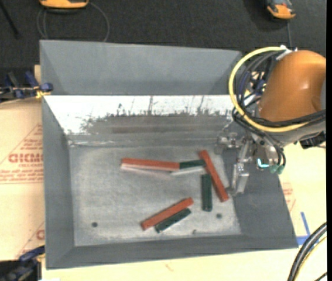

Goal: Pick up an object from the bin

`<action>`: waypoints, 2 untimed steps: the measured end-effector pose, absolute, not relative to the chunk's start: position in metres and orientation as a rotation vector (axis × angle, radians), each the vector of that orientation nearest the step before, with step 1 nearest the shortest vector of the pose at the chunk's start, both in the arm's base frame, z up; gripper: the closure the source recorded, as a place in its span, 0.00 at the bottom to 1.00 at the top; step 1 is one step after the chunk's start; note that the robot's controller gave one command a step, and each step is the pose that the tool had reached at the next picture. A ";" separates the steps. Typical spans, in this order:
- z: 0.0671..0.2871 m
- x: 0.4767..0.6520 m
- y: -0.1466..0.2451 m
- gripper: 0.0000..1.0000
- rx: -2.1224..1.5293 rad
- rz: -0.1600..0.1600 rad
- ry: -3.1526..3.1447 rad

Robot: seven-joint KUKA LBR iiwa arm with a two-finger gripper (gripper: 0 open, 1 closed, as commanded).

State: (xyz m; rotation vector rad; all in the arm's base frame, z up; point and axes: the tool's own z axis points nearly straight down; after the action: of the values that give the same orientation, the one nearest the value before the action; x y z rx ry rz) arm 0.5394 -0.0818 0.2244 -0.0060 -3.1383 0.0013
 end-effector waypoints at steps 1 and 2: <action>0.229 0.541 -0.081 0.00 -0.001 0.003 -3.146; 0.177 0.545 -0.028 0.00 0.054 0.004 -3.151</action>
Offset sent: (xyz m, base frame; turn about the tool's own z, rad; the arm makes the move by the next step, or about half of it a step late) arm 0.0045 0.0722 -0.0644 -0.0521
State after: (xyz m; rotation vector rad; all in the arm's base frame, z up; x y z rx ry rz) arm 0.5452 -0.0280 0.1770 0.0543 -3.1506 0.0037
